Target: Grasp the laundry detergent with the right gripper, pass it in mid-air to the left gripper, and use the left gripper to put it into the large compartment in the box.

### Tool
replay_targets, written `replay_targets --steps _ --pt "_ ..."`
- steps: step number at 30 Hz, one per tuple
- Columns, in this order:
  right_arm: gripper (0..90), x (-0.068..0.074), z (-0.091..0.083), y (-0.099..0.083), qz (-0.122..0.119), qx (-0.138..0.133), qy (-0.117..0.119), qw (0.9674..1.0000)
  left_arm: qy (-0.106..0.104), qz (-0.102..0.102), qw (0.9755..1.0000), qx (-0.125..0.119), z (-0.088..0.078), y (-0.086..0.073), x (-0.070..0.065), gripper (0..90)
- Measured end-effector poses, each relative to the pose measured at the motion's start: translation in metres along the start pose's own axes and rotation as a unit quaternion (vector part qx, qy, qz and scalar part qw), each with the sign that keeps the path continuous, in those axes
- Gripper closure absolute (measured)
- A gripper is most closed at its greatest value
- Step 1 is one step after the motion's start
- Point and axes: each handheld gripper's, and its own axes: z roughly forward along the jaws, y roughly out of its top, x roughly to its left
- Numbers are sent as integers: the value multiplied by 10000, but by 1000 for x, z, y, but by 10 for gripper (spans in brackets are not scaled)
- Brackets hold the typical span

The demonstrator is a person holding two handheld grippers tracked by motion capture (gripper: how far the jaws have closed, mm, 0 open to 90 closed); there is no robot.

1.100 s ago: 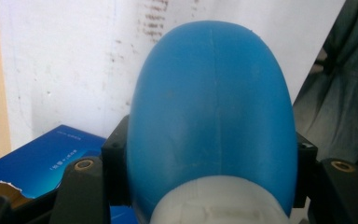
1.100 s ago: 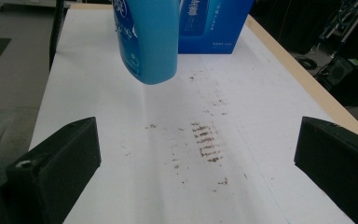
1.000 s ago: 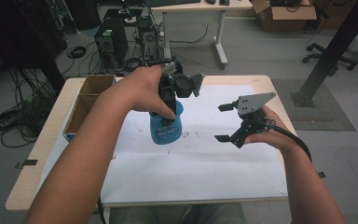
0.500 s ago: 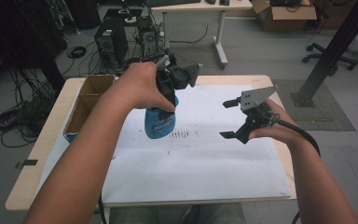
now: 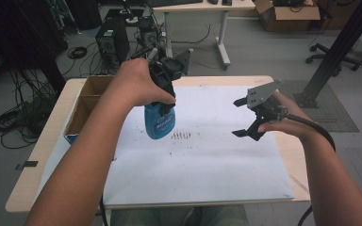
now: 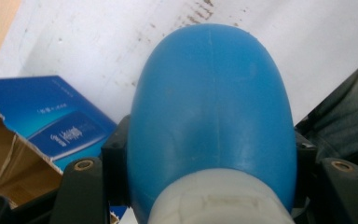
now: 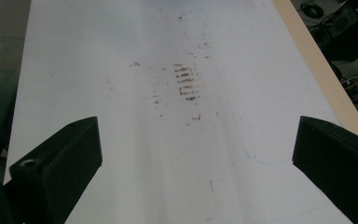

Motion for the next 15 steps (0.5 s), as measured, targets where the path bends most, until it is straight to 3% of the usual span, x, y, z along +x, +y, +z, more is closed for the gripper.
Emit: replay_targets --steps 8,15 --pt "17 -6 -5 -2 -235 628 136 9977 17 -305 9995 -30 -4 -4 10 383" --pt "21 -12 -3 -2 -261 996 228 9944 -34 -622 9980 -128 -9 -12 22 382"
